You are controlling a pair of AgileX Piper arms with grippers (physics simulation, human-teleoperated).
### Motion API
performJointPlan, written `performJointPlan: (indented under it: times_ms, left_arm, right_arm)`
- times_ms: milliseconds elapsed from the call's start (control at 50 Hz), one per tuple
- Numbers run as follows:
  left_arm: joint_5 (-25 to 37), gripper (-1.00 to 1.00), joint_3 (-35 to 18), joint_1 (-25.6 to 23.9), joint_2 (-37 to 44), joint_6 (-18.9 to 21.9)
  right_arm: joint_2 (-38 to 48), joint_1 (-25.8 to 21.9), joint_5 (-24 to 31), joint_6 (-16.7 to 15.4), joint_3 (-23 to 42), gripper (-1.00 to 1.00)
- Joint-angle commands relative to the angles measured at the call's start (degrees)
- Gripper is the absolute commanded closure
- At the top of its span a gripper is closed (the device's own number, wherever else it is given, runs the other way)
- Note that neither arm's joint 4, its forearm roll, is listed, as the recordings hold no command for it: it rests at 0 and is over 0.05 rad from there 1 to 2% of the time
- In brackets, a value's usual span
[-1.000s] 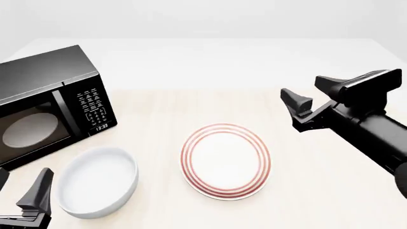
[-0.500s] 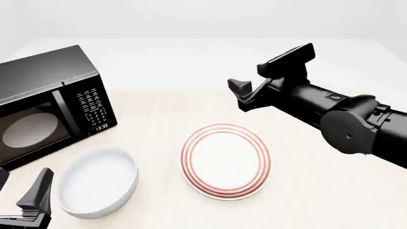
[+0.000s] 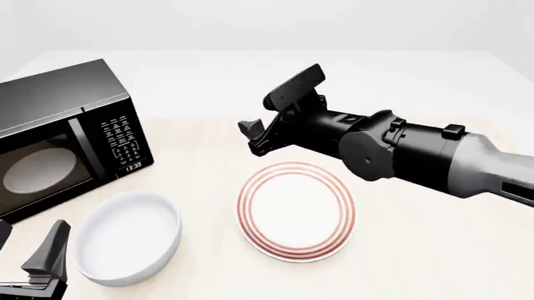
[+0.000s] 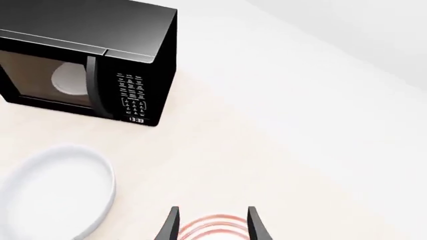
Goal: Put the white bowl to the right of the plate.
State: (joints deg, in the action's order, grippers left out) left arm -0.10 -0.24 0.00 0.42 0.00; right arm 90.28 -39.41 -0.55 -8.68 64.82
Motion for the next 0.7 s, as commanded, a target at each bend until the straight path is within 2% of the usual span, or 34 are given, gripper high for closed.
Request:
performJointPlan:
  times_ms: [20, 280, 360, 400, 460, 700]
  left_arm:
    - [0.00, -1.00, 0.00, 0.00, 0.00, 0.00]
    - [0.00, -1.00, 0.00, 0.00, 0.00, 0.00]
    - [0.00, -1.00, 0.00, 0.00, 0.00, 0.00]
    - [0.00, -1.00, 0.00, 0.00, 0.00, 0.00]
    - [0.00, -1.00, 0.00, 0.00, 0.00, 0.00]
    - [0.00, -1.00, 0.00, 0.00, 0.00, 0.00]
  right_arm:
    - [4.59, -3.21, 2.91, -0.30, 4.54, -1.00]
    - [9.75, -4.77, 5.28, 2.77, 8.64, -1.00]
    - [10.95, -4.58, 5.83, 2.60, 9.74, -1.00]
    - [11.36, -5.45, 6.09, 3.89, 10.37, -1.00]
    - [12.22, -5.60, 6.34, 3.78, 11.24, -1.00]
    - [16.39, -7.75, 9.81, 6.98, 16.70, -1.00]
